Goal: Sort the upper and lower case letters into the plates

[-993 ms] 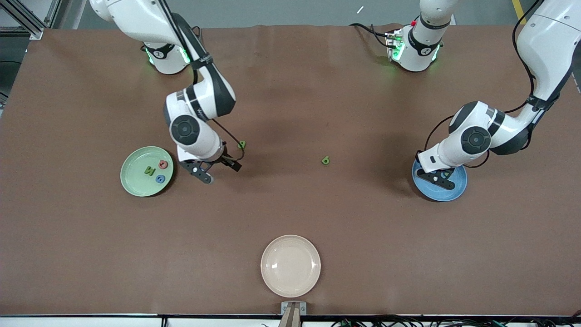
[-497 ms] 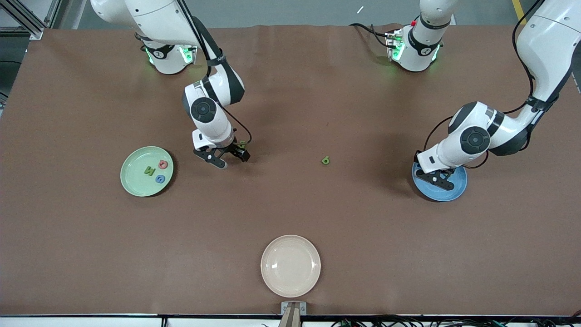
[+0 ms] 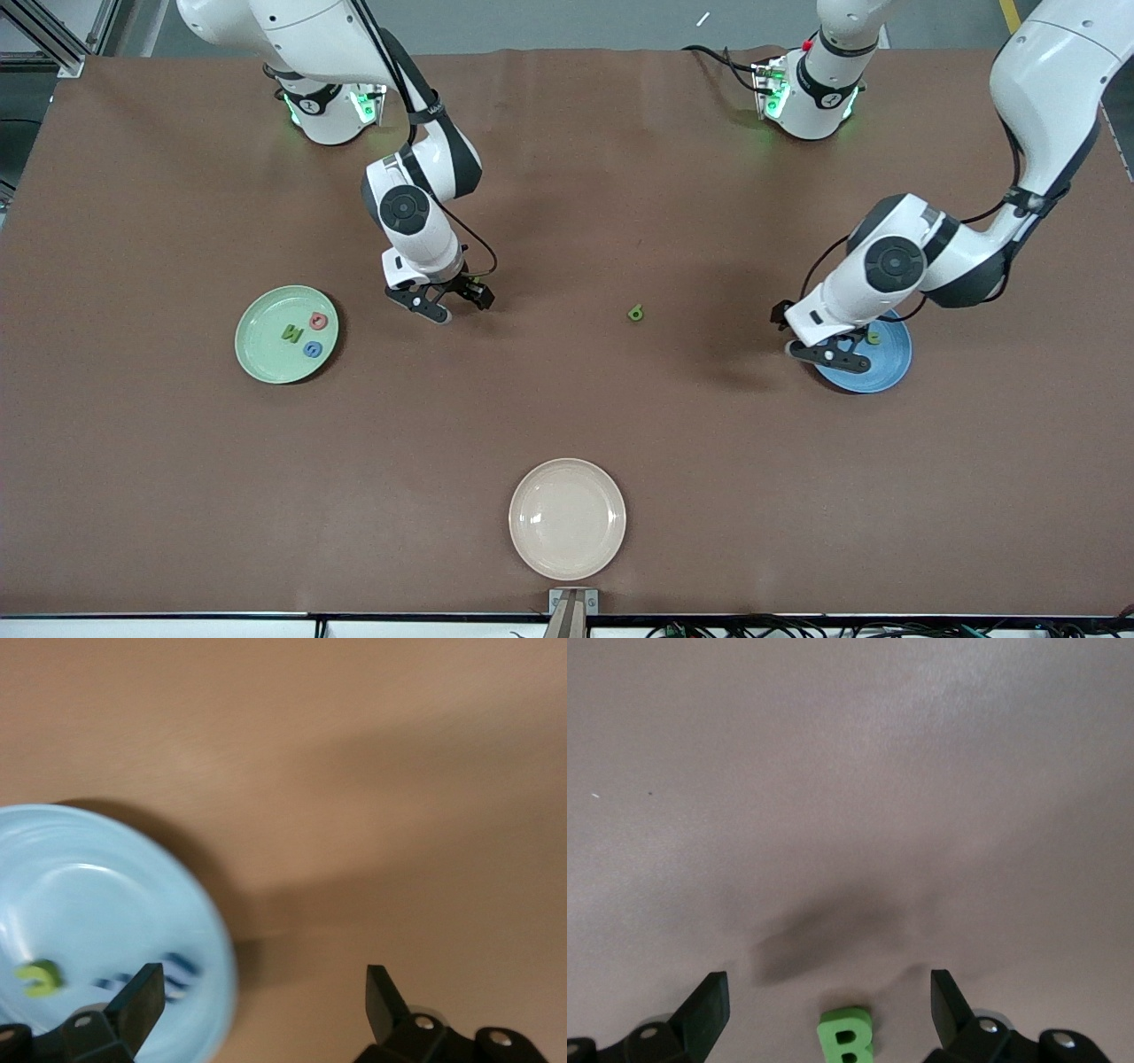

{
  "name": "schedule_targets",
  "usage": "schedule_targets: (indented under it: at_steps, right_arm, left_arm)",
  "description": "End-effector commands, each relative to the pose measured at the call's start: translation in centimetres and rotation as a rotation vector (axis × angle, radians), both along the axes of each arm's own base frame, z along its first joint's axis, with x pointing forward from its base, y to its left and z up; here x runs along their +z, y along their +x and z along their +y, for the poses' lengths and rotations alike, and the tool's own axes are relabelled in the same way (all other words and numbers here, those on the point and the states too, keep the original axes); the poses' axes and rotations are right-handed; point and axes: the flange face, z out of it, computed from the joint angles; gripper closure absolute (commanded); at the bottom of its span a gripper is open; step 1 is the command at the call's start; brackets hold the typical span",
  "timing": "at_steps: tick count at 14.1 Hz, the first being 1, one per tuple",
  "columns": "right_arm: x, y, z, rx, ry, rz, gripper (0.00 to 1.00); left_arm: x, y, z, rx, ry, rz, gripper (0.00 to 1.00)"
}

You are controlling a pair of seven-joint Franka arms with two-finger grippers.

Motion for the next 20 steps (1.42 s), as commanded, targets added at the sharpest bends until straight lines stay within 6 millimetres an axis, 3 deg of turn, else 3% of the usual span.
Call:
schedule_targets:
  at_steps: [1, 3, 5, 8, 11, 14, 20]
  right_arm:
    - [0.6, -1.3, 0.6, -0.054, 0.036, 0.018, 0.0]
    - [0.5, -1.7, 0.9, -0.047, 0.032, 0.03, 0.01]
    - [0.4, -2.3, 1.6, -0.032, 0.032, 0.033, 0.04]
    - [0.4, -3.2, 2.7, 0.001, 0.03, 0.034, 0.22]
    - [0.6, -3.2, 2.9, 0.016, 0.031, 0.024, 0.29]
    - [0.5, -3.2, 2.7, 0.032, 0.026, 0.025, 0.29]
    - [0.2, -3.2, 2.1, 0.089, 0.013, 0.031, 0.29]
  left_arm:
    - [2.2, 0.3, -6.7, 0.192, -0.007, -0.003, 0.0]
    - [2.3, 0.5, -10.8, 0.386, -0.034, -0.003, 0.0]
    - [1.9, 0.4, -13.5, 0.577, -0.038, 0.001, 0.0]
    - [-0.1, -0.3, -16.7, 0.834, 0.016, -0.023, 0.0]
    - [-2.8, -1.4, -20.8, 0.943, 0.055, -0.051, 0.0]
    - [-3.7, -2.3, -23.7, 0.98, 0.063, -0.05, 0.0]
    - [-6.0, -3.7, -26.1, 0.981, -0.001, -0.016, 0.0]
